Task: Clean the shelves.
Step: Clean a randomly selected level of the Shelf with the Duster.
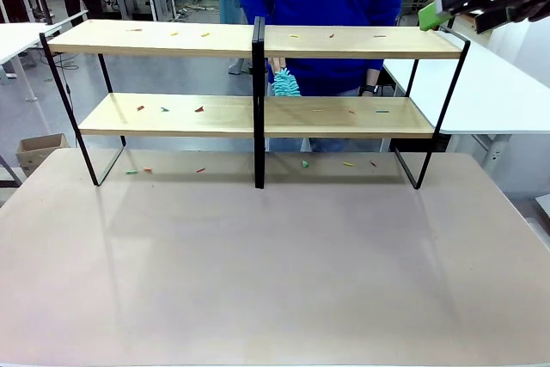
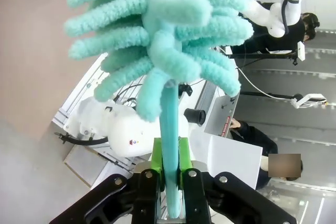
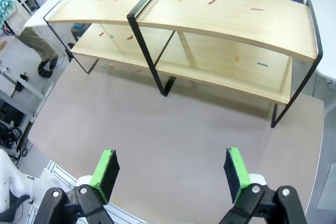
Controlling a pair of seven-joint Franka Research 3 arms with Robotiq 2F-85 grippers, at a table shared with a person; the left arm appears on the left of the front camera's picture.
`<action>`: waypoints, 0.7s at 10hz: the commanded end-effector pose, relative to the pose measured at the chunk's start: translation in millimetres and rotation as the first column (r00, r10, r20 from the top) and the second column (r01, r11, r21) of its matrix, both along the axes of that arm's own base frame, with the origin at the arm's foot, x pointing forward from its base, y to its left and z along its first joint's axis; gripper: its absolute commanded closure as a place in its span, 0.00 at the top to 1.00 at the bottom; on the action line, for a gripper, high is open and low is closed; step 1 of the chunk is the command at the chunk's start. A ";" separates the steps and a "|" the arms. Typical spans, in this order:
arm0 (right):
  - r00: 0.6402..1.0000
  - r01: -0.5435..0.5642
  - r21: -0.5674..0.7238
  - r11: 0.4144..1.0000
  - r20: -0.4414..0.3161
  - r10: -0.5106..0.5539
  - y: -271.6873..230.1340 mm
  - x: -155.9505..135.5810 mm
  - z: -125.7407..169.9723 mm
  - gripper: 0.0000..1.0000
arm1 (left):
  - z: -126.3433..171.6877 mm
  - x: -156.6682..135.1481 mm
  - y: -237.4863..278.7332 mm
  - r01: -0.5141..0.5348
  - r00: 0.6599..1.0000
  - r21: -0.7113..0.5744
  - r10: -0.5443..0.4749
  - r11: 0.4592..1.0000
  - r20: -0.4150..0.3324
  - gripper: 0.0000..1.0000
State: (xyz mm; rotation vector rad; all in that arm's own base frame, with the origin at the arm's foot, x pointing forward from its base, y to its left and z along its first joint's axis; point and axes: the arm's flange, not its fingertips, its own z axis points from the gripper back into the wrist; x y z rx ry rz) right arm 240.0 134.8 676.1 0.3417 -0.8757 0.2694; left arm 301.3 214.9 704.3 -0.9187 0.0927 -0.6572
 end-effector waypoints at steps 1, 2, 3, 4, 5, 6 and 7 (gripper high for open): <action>1.000 -0.004 0.004 1.000 -0.001 0.004 -1.0 0.7 0.5 1.00 | 6.6 -2.8 3.9 -0.008 1.000 0.006 0.008 1.000 0.012 0.13; 1.000 -0.004 0.004 1.000 -0.001 0.004 -1.0 0.7 0.5 1.00 | 6.6 -2.8 3.9 -0.008 1.000 0.006 0.008 1.000 0.012 0.13; 1.000 -0.004 0.004 1.000 -0.001 0.004 -1.0 0.7 0.5 1.00 | 6.6 -2.8 3.9 -0.008 1.000 0.006 0.008 1.000 0.012 0.13; 1.000 -0.004 0.004 1.000 -0.001 0.004 -1.0 0.7 0.5 1.00 | 6.6 -2.8 3.9 -0.008 1.000 0.006 0.008 1.000 0.012 0.13; 1.000 -0.004 0.004 1.000 -0.001 0.004 -1.0 0.7 0.5 1.00 | 6.6 -2.8 3.9 -0.008 1.000 0.006 0.008 1.000 0.012 0.13; 1.000 -0.004 0.004 1.000 -0.001 0.004 -1.0 0.7 0.5 1.00 | 0.3 -1.2 1.7 -0.001 1.000 -0.004 0.001 1.000 0.004 0.13; 1.000 -0.004 0.004 1.000 -0.001 0.004 -1.0 0.7 0.5 1.00 | 4.5 0.5 -19.3 0.133 0.991 0.045 -0.133 0.990 0.013 0.13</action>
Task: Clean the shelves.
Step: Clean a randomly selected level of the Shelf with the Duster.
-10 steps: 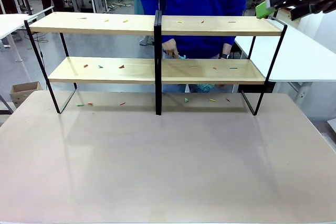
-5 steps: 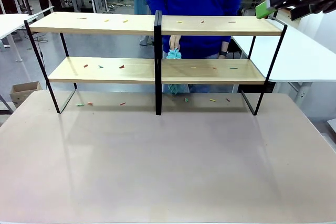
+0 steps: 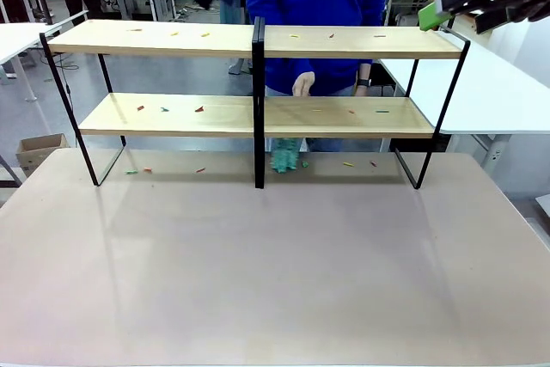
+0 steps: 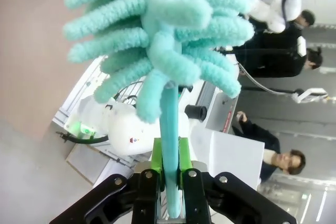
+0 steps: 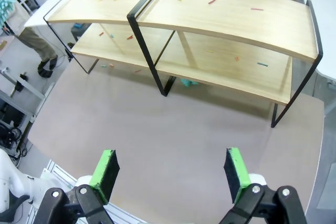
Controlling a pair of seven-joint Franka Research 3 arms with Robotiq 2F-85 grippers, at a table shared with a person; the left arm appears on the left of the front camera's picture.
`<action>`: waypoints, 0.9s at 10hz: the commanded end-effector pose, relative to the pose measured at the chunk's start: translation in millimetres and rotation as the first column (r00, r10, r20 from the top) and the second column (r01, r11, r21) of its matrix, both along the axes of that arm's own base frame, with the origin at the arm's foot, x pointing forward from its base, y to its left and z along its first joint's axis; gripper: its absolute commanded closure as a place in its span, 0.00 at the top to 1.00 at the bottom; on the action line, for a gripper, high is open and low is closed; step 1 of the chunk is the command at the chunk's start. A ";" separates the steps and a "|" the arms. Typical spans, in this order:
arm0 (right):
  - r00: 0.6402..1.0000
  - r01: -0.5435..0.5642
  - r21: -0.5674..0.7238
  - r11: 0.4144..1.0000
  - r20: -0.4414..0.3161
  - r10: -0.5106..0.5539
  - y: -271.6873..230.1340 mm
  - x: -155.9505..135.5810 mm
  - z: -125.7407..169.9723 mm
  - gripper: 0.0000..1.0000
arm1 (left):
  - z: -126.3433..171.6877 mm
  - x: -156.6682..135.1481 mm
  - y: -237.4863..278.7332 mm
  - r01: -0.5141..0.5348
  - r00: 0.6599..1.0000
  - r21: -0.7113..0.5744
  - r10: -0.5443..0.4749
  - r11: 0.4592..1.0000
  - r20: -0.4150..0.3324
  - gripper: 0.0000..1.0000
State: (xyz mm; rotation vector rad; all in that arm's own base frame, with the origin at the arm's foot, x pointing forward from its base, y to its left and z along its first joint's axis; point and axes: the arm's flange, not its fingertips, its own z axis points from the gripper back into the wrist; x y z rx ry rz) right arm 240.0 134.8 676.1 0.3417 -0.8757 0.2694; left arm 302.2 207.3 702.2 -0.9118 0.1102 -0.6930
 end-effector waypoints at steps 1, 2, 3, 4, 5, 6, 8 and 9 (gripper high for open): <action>1.000 -0.004 0.005 1.000 -0.001 0.004 -1.0 0.6 0.5 1.00 | 3.0 -0.2 -37.3 0.189 0.982 0.138 -0.190 0.972 -0.008 0.13; 1.000 -0.004 0.005 1.000 -0.001 0.004 -1.0 0.6 0.5 1.00 | -2.5 -0.5 -64.5 0.312 0.950 0.163 -0.309 0.936 -0.042 0.13; 1.000 -0.004 0.005 1.000 -0.001 0.004 -1.0 0.6 0.5 1.00 | -12.3 -2.6 -95.8 0.408 0.913 0.214 -0.397 0.888 -0.091 0.13; 1.000 -0.004 0.005 1.000 -0.001 0.004 -1.0 0.6 0.5 1.00 | -24.7 -2.7 -128.9 0.503 0.864 0.237 -0.481 0.831 -0.146 0.13; 1.000 -0.004 0.005 1.000 -0.001 0.004 -1.0 0.6 0.5 1.00 | -41.0 1.3 -172.0 0.522 0.853 0.289 -0.490 0.803 -0.180 0.13; 1.000 -0.004 0.005 1.000 -0.001 0.004 -1.0 0.6 0.5 1.00 | -53.3 8.5 -214.0 0.520 0.853 0.243 -0.483 0.819 -0.199 0.13; 1.000 -0.004 0.005 1.000 -0.001 0.004 -1.0 0.6 0.5 1.00 | -63.3 0.4 -209.3 0.529 0.848 0.248 -0.497 0.811 -0.184 0.13; 1.000 -0.004 0.005 1.000 -0.001 0.004 -1.0 0.6 0.5 1.00 | -63.3 0.4 -209.3 0.529 0.848 0.248 -0.497 0.811 -0.184 0.13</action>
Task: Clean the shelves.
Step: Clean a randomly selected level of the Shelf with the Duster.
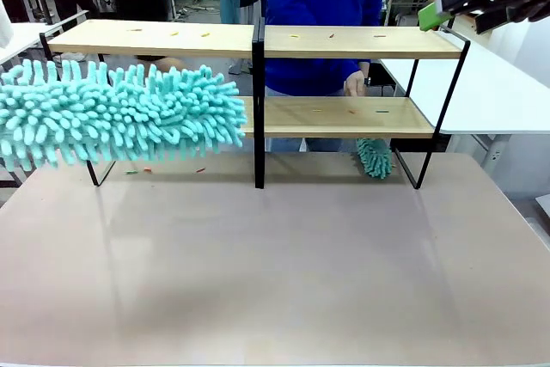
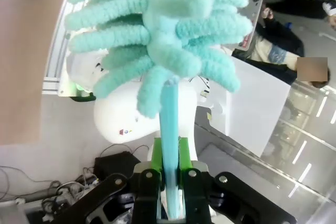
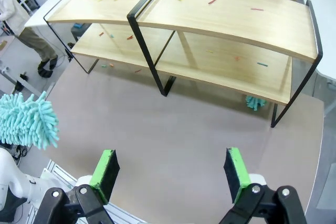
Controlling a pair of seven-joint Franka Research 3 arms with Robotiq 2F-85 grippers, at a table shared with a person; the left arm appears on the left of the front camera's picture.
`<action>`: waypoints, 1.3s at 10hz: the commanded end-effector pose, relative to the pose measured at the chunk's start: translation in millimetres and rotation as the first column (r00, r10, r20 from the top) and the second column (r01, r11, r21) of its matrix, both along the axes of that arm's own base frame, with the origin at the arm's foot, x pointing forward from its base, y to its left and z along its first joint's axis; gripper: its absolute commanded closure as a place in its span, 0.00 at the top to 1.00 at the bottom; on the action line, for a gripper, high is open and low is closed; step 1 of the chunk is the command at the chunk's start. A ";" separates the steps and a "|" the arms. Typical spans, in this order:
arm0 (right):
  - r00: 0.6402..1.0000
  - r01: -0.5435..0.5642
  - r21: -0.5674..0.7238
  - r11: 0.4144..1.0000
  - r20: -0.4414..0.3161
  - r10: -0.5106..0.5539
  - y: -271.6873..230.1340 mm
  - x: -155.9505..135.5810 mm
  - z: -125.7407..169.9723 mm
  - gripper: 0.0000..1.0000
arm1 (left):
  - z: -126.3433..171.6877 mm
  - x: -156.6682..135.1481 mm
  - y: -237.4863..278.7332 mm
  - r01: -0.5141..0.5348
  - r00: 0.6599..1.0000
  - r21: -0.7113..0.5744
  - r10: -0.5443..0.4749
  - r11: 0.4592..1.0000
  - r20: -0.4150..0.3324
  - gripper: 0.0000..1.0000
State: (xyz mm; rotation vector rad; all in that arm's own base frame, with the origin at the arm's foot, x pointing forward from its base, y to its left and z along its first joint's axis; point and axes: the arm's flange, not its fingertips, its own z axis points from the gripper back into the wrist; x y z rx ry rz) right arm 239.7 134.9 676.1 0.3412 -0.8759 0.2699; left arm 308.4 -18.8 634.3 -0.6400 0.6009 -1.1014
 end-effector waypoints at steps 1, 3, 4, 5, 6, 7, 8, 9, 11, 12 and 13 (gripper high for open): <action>1.000 -0.004 0.005 1.000 -0.001 0.004 -1.2 1.0 0.5 1.00 | -0.5 0.3 -6.0 0.008 1.000 0.003 -0.008 1.000 -0.009 0.13; 1.000 -0.004 0.005 1.000 -0.001 0.004 -1.2 1.0 0.5 1.00 | -5.5 16.1 -60.1 0.014 1.000 0.052 -0.014 0.999 0.000 0.13; 1.000 -0.004 0.005 1.000 -0.001 0.004 -1.2 1.0 0.5 1.00 | -6.7 21.4 -90.0 -0.007 1.000 0.062 0.006 0.998 0.013 0.13; 1.000 -0.004 0.005 1.000 -0.001 0.004 -1.2 1.0 0.5 1.00 | -8.1 25.8 -121.2 -0.161 0.985 0.067 0.156 0.985 0.068 0.13; 1.000 -0.004 0.005 1.000 -0.001 0.004 -1.2 1.0 0.5 1.00 | -20.9 24.2 -160.8 -0.206 0.975 0.118 0.193 0.972 0.108 0.13; 1.000 -0.004 0.005 1.000 -0.001 0.004 -1.2 1.0 0.5 1.00 | -34.5 20.0 -189.8 -0.214 0.972 0.175 0.192 0.961 0.133 0.13; 1.000 -0.004 0.005 1.000 -0.001 0.004 -1.2 1.0 0.5 1.00 | -44.3 13.2 -210.1 -0.195 0.978 0.191 0.176 0.962 0.112 0.13; 1.000 -0.004 0.005 1.000 -0.001 0.004 -1.2 1.0 0.5 1.00 | -45.1 14.5 -211.9 -0.224 0.974 0.162 0.216 0.961 0.068 0.13; 1.000 -0.004 0.005 1.000 -0.001 0.004 -1.2 1.0 0.5 1.00 | -34.8 18.7 -207.0 -0.196 0.975 0.142 0.178 0.970 0.131 0.13; 1.000 -0.004 0.005 1.000 -0.001 0.004 -1.2 1.0 0.5 1.00 | -34.8 18.7 -207.0 -0.196 0.975 0.142 0.178 0.970 0.131 0.13; 1.000 -0.004 0.005 1.000 -0.001 0.004 -1.2 1.0 0.5 1.00 | -44.9 16.8 -223.9 -0.189 0.978 0.157 0.172 0.969 0.118 0.13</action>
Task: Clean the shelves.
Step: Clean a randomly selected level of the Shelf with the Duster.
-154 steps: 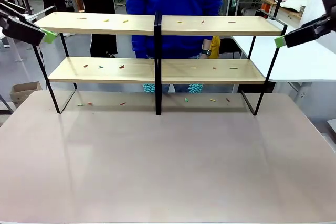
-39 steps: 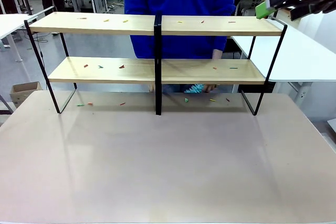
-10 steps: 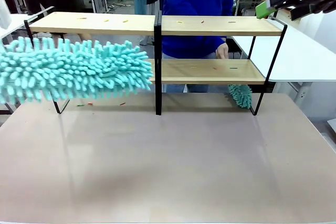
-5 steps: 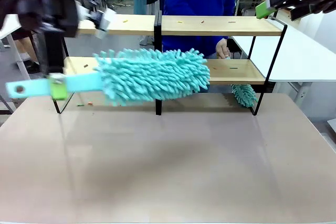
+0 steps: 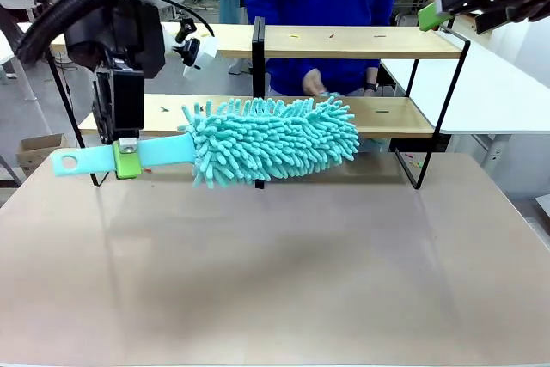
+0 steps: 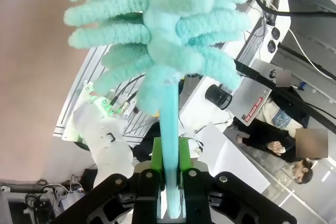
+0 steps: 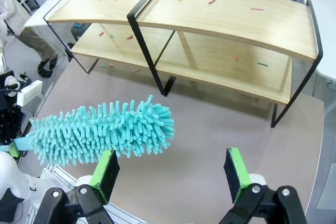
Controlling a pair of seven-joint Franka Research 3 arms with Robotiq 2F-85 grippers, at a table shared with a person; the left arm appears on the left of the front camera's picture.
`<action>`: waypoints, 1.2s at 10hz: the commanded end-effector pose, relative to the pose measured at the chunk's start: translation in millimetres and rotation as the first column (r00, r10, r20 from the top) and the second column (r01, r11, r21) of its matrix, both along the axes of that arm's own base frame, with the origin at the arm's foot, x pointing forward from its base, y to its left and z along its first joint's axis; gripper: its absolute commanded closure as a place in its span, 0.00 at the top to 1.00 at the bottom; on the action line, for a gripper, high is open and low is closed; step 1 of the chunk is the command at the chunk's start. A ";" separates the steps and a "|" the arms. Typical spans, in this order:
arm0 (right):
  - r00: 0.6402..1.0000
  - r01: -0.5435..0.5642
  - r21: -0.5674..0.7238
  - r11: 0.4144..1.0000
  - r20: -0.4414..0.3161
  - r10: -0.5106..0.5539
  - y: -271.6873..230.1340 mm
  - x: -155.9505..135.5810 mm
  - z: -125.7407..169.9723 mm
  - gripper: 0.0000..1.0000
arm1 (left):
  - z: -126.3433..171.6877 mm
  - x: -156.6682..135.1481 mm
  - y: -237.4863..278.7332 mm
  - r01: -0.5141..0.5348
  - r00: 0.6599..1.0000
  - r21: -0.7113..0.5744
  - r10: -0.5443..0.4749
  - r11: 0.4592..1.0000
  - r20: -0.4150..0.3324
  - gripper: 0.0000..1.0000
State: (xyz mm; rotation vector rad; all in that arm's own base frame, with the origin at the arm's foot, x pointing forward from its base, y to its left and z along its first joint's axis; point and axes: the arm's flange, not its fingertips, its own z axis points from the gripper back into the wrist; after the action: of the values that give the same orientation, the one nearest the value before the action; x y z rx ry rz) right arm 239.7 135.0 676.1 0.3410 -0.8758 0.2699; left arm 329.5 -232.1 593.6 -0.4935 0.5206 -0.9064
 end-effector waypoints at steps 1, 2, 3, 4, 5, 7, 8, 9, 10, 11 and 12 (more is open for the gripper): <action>1.000 -0.004 0.005 1.000 -0.001 0.004 -1.2 1.0 0.6 1.00 | -11.8 -10.5 -34.4 -0.008 1.000 0.022 0.008 1.000 0.006 0.13; 1.000 -0.004 0.005 1.000 -0.001 0.004 -1.2 1.0 0.6 1.00 | -19.0 -13.0 -58.0 -0.032 0.999 0.088 0.029 0.996 0.037 0.13; 1.000 -0.004 0.005 1.000 -0.001 0.004 -1.2 1.0 0.6 1.00 | -21.5 -18.7 -76.3 -0.027 0.998 0.124 0.019 0.992 0.065 0.13; 1.000 -0.004 0.005 1.000 -0.001 0.004 -1.2 1.0 0.6 1.00 | -23.5 -25.1 -89.8 -0.116 0.988 0.142 0.100 0.983 0.114 0.13; 1.000 -0.004 0.005 1.000 -0.001 0.004 -1.2 1.0 0.6 1.00 | -26.8 -28.0 -102.6 -0.280 0.949 0.139 0.253 0.950 0.187 0.13; 1.000 -0.004 0.005 1.000 -0.001 0.004 -1.2 1.0 0.6 1.00 | -31.7 -27.3 -115.6 -0.539 0.822 0.111 0.493 0.835 0.284 0.13; 1.000 -0.004 0.005 1.000 -0.001 0.004 -1.2 1.0 0.6 1.00 | -30.8 -27.4 -123.9 -0.597 0.779 0.117 0.538 0.794 0.322 0.13; 1.000 -0.004 0.005 1.000 -0.001 0.004 -1.2 1.0 0.6 1.00 | -33.3 -25.0 -126.9 -0.631 0.757 0.156 0.559 0.760 0.337 0.13; 1.000 -0.004 0.005 1.000 -0.001 0.004 -1.2 1.0 0.6 1.00 | -36.3 -20.5 -128.6 -0.653 0.743 0.180 0.575 0.736 0.342 0.13; 1.000 -0.004 0.005 1.000 -0.001 0.004 -1.2 1.0 0.6 1.00 | -37.5 -13.4 -134.0 -0.684 0.711 0.154 0.605 0.713 0.359 0.13; 1.000 -0.004 0.005 1.000 -0.001 0.004 -1.2 1.0 0.6 1.00 | -38.8 -3.3 -144.2 -0.722 0.663 0.105 0.640 0.684 0.389 0.13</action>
State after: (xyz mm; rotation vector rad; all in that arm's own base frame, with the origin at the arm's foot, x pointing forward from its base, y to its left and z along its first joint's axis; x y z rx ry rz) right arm 239.6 134.9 676.2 0.3410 -0.8760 0.2699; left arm 324.4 -371.3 554.5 -0.2542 0.1600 -0.1970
